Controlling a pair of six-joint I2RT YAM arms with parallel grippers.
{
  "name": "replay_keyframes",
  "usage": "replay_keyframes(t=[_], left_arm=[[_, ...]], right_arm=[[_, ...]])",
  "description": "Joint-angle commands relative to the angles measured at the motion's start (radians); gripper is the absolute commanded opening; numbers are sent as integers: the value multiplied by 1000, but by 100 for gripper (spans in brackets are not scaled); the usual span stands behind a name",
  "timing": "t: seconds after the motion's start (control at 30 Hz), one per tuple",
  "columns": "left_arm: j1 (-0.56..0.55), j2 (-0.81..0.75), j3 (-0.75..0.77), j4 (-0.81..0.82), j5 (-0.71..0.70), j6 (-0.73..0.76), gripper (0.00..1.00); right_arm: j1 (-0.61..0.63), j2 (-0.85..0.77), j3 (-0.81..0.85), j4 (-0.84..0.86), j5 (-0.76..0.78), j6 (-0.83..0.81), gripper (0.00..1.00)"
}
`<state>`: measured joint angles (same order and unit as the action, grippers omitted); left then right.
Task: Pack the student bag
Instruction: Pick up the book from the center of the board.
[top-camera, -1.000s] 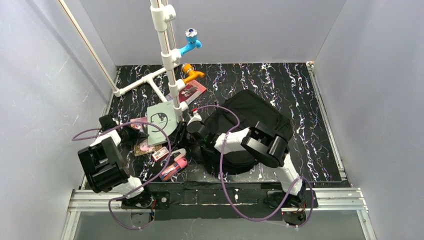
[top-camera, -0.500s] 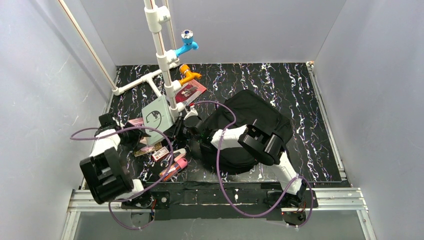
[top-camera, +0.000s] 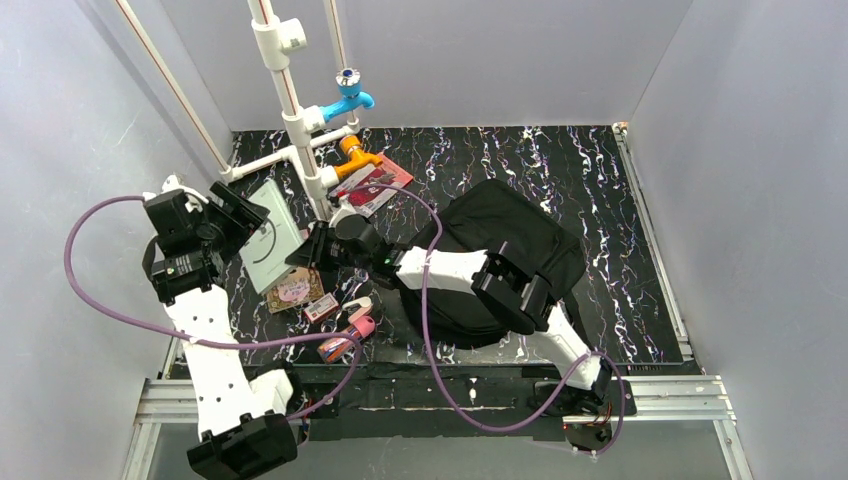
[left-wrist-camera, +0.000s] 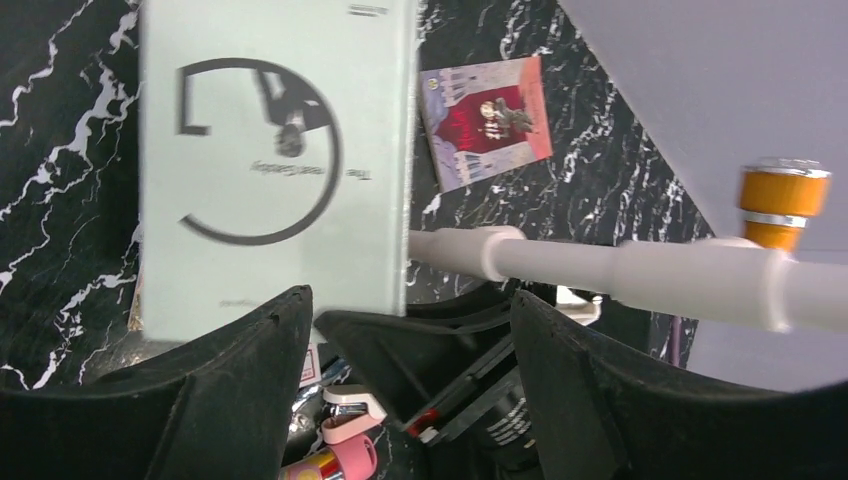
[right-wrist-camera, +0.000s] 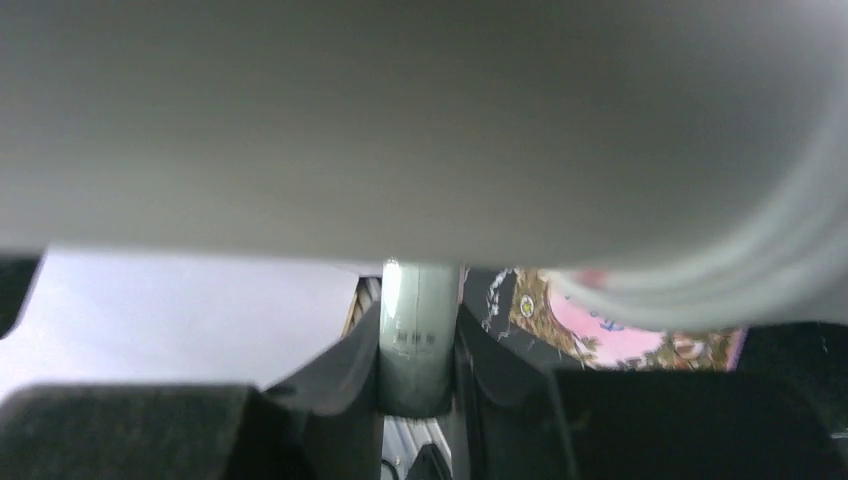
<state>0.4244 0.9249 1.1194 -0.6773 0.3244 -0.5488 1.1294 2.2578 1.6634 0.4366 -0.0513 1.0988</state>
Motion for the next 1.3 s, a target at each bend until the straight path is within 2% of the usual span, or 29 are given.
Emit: replay_keyframes(t=[0.0, 0.17, 0.3, 0.37, 0.47, 0.57, 0.67, 0.73, 0.77, 0.87, 1.07, 1.2, 1.27], left_arm=[[-33, -10, 118, -122, 20, 25, 71], [-53, -21, 227, -129, 175, -6, 71], [-99, -22, 352, -124, 242, 10, 70], [-117, -23, 387, -118, 254, 23, 71], [-137, -25, 401, -66, 350, 16, 71], [-152, -50, 343, 116, 507, -78, 71], [-192, -47, 256, 437, 675, -327, 71], [-235, -48, 200, 686, 723, -453, 71], [-259, -51, 202, 712, 715, -453, 74], [-343, -69, 226, 711, 650, -411, 81], [-380, -74, 208, 690, 611, -471, 81], [-381, -125, 142, 495, 515, -348, 82], [-383, -125, 126, 348, 475, -253, 80]], right_arm=[[44, -157, 42, 142, -54, -164, 1], [48, -266, -46, 162, -141, -264, 1], [49, -386, -96, 73, -151, -428, 1], [48, -431, -130, 70, -154, -454, 1], [49, -508, -219, 96, -133, -459, 1], [49, -609, -316, 106, -90, -446, 1], [43, -733, -416, 87, -8, -447, 1], [25, -819, -447, 45, 2, -457, 1], [11, -853, -461, 25, -15, -458, 1], [-52, -968, -502, -76, -86, -476, 1], [-127, -1177, -530, -383, -163, -579, 1], [-153, -1270, -585, -525, -171, -550, 1], [-170, -1304, -619, -559, -192, -528, 1]])
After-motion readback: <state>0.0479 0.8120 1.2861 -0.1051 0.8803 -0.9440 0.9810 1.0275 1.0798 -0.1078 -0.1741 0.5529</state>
